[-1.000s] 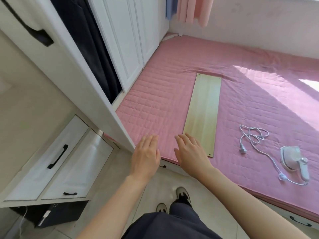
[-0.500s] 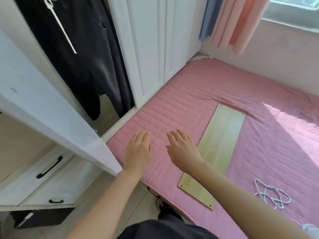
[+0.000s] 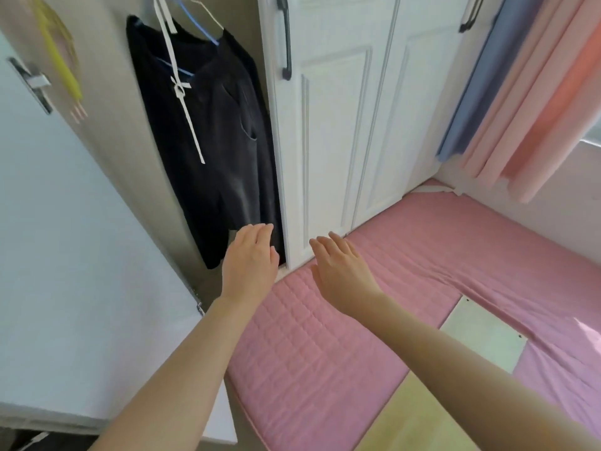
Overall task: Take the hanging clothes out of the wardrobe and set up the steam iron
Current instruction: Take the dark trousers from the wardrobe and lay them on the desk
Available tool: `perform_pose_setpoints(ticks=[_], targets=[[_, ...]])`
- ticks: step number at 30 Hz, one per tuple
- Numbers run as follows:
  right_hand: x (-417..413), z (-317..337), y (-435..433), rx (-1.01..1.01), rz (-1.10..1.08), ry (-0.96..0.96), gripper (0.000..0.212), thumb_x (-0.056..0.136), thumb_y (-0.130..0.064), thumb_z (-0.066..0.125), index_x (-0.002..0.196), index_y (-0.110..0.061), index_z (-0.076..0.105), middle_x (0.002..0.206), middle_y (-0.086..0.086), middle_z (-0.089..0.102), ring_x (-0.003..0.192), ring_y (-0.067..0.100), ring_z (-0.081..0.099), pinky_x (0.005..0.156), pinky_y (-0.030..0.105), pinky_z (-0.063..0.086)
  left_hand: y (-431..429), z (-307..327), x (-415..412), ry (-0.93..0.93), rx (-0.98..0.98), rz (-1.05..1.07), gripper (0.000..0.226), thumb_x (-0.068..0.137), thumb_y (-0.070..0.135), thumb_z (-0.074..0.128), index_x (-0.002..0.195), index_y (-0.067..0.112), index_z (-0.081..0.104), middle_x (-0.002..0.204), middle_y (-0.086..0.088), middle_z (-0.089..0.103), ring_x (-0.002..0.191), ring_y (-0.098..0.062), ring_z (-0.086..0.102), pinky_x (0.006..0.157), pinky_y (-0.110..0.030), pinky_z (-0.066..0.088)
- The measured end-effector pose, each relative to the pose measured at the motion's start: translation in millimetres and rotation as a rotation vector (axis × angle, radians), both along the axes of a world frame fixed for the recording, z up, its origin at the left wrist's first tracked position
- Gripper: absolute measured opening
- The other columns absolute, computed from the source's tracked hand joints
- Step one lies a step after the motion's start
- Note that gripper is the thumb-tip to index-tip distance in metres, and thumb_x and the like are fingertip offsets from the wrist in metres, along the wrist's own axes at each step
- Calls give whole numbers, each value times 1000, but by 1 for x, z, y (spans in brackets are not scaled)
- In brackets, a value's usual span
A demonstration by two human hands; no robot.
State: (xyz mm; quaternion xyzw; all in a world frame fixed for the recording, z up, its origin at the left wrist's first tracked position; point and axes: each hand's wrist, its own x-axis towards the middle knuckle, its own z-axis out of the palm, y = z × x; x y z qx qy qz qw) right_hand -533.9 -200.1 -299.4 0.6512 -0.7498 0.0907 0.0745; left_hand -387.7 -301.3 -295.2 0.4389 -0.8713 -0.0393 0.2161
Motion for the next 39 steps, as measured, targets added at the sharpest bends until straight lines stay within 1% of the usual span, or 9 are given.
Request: perform_pose_setpoints(ticks=[3,8,13,21,24,28,32,36,39], targets=[[-17,27,-38,-38,67,35,40,98,-26,44,131,-3,47,130,13,54,128,33,43,107,43,37,-30,25,-15,20,-38,48,40,95,23,53,134,14,51,132,-4,57,125,-19,49,100,-32,44],[-38,66,-96,-114,120,41,42,95,-25,51,130,-2,50,128,14,57,125,35,47,105,45,40,-85,62,-26,47,-80,161,42,95,29,52,136,18,49,135,-2,54,125,-19,49,99,-31,44],[-50,106,-144,-154,175,81,42,97,-25,47,132,-3,47,129,13,55,124,32,47,106,42,39,-127,94,-34,33,-170,189,42,96,27,52,136,16,49,135,-3,54,125,-20,49,99,-31,44],[-56,161,-213,-203,225,70,41,101,-29,37,135,-6,43,132,9,52,122,25,47,100,31,42,-202,143,-59,-71,-320,170,48,96,28,51,142,17,41,145,-2,44,131,-20,43,99,-30,44],[-58,175,-239,-182,239,79,43,102,-27,39,139,-6,41,139,10,46,126,26,45,103,33,42,-235,160,-64,-77,-325,181,51,95,27,53,143,18,38,147,-3,41,132,-21,42,98,-32,45],[-58,183,-276,-185,186,-66,41,99,-21,40,138,-6,38,139,13,44,124,30,45,100,41,42,-272,178,-67,-102,-368,138,58,93,21,57,145,18,33,149,-3,36,131,-22,41,94,-35,49],[-57,184,-297,-193,213,-27,42,102,-22,40,138,-1,40,141,15,43,123,27,47,103,35,43,-296,185,-70,-150,-407,78,63,92,16,56,148,18,27,152,-3,29,132,-23,39,90,-34,51],[-56,185,-319,-229,192,-28,50,102,-22,36,145,2,26,151,18,30,138,29,33,113,33,31,-309,184,-78,-178,-394,27,64,94,16,52,150,20,22,158,-3,18,141,-27,25,102,-40,44],[-53,184,-333,-240,172,-64,53,103,-21,35,147,1,19,154,20,23,142,31,26,116,35,26,-313,182,-81,-163,-405,13,59,96,18,49,150,20,24,156,-4,25,142,-26,25,107,-39,38]])
